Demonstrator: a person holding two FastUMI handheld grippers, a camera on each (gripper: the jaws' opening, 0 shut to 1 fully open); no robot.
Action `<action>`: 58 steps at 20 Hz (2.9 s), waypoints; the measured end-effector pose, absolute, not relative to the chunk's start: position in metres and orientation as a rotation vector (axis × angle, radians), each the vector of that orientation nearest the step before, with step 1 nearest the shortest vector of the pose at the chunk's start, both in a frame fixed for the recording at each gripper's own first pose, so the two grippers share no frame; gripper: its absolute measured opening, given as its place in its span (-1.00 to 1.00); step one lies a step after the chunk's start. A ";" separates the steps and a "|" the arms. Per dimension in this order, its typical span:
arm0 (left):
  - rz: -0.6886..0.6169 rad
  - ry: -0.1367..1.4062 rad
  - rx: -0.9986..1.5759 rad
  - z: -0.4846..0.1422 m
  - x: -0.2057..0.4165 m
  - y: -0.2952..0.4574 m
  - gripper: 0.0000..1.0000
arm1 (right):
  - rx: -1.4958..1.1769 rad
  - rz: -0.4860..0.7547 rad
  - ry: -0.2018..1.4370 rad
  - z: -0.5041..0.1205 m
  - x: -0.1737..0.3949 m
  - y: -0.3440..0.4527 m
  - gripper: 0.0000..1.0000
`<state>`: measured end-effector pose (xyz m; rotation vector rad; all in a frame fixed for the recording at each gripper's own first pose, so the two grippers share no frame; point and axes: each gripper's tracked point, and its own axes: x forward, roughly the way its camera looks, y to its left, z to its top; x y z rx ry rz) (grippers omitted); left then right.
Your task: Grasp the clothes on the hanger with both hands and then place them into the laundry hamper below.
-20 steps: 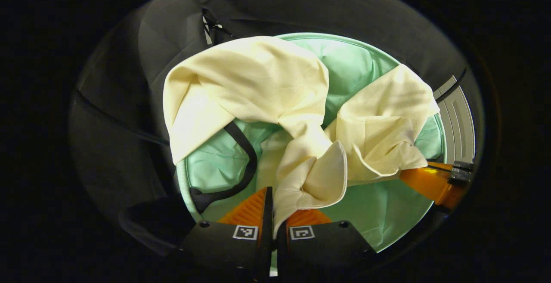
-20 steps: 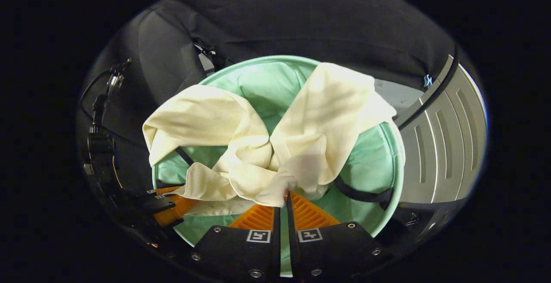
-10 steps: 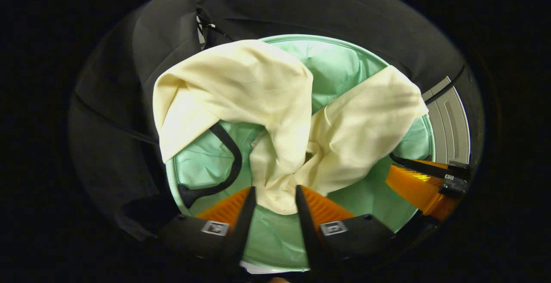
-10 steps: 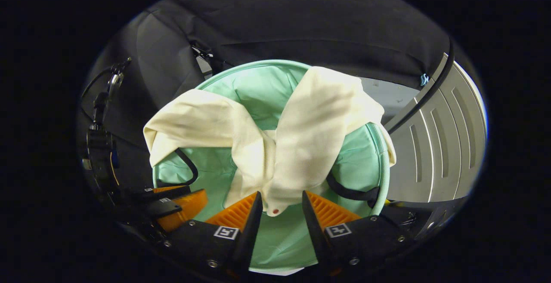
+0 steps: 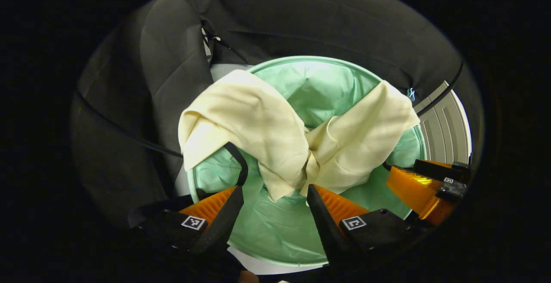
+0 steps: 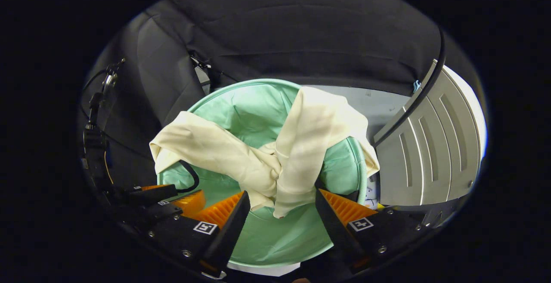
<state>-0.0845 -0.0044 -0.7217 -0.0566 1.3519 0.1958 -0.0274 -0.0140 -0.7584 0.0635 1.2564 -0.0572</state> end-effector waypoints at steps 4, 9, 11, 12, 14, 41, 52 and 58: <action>0.158 1.294 -0.043 -0.696 -0.070 -0.013 0.92 | 0.061 -0.042 1.208 -0.728 -0.018 -0.014 0.91; 0.158 1.185 -0.050 -0.647 -0.044 -0.015 1.00 | 0.063 -0.027 1.101 -0.676 0.006 -0.008 0.89; 0.164 1.131 -0.064 -0.625 -0.036 -0.014 0.97 | 0.053 -0.031 1.050 -0.654 0.015 -0.007 0.89; 0.164 1.104 -0.076 -0.612 -0.032 -0.014 1.00 | 0.057 -0.031 1.034 -0.645 0.017 -0.005 0.89; 0.175 1.046 -0.087 -0.585 -0.023 -0.010 0.97 | 0.089 -0.023 1.015 -0.632 0.021 0.000 0.89; 0.235 0.384 -0.109 -0.271 0.008 0.051 1.00 | 0.004 -0.021 0.502 -0.378 0.066 -0.021 0.87; 0.304 0.127 -0.011 -0.147 -0.007 0.082 0.87 | -0.173 -0.020 0.198 -0.212 0.061 -0.033 0.88; 0.258 0.033 0.038 -0.100 -0.002 0.061 0.94 | -0.180 -0.002 0.072 -0.141 0.061 -0.024 0.87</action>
